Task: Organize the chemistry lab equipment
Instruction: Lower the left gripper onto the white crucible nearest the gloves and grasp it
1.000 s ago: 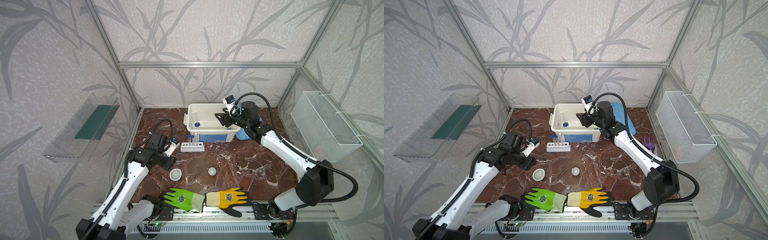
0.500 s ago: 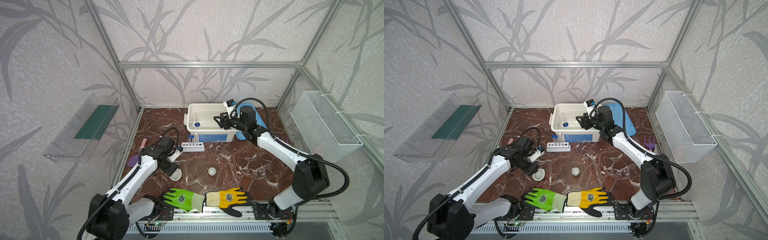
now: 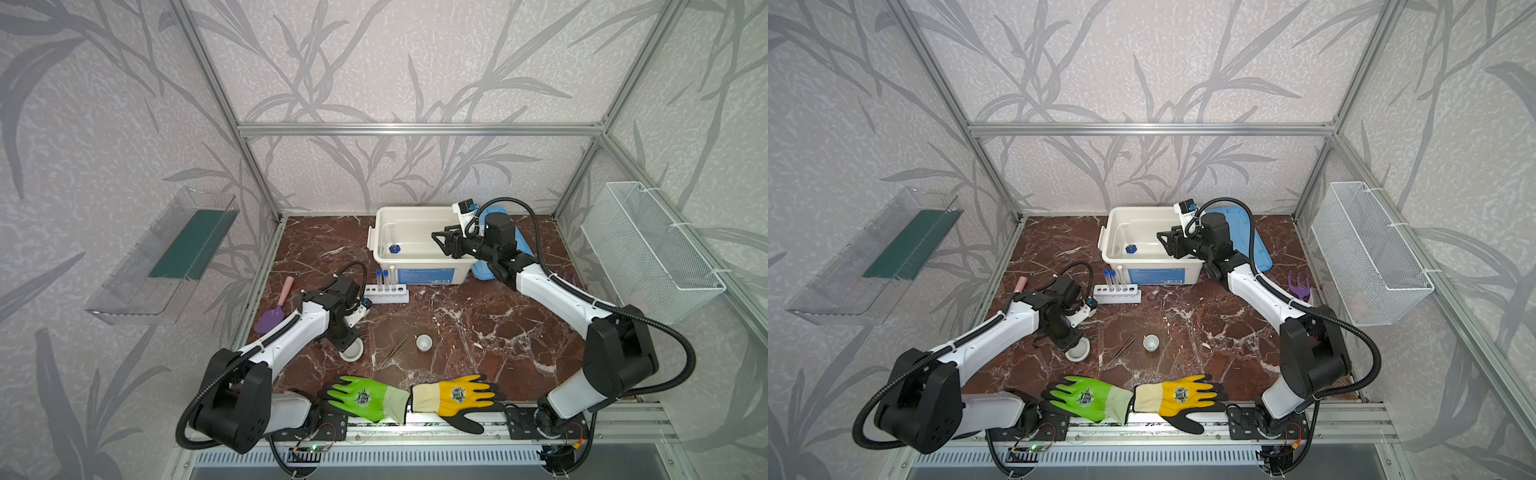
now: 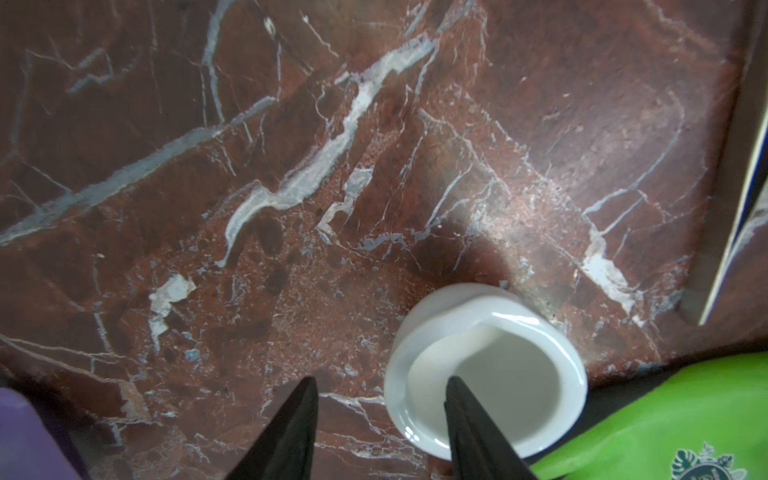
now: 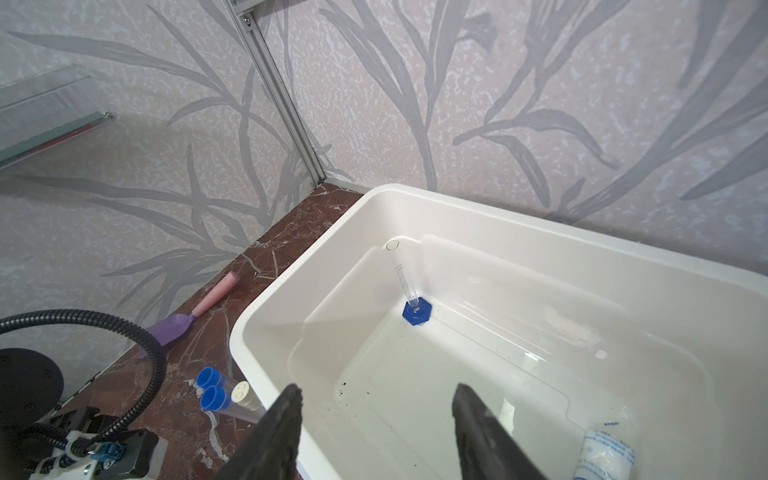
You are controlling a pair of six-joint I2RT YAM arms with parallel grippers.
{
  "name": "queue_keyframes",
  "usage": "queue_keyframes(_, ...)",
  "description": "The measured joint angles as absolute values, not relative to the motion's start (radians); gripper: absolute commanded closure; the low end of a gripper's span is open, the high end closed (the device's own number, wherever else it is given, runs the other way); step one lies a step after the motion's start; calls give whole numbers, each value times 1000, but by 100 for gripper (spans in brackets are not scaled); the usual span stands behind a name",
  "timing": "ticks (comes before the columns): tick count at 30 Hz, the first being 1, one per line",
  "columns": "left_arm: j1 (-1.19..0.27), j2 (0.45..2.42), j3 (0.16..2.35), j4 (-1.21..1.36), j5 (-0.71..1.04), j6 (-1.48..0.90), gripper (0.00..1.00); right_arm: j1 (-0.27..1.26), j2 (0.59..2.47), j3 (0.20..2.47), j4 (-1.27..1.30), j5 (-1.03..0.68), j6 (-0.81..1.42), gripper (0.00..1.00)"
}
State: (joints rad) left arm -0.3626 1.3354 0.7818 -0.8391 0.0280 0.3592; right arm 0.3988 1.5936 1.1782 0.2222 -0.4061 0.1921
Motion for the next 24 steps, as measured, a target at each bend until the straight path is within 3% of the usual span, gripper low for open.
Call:
queue_keyframes(17,-383,1428,793,-831,58,357,82,384,1594,1171,235,-429,198,43)
queue_keyframes(24,-386,1426,796,-818,73,358,86,384,1602,1172,212,-429,182,42)
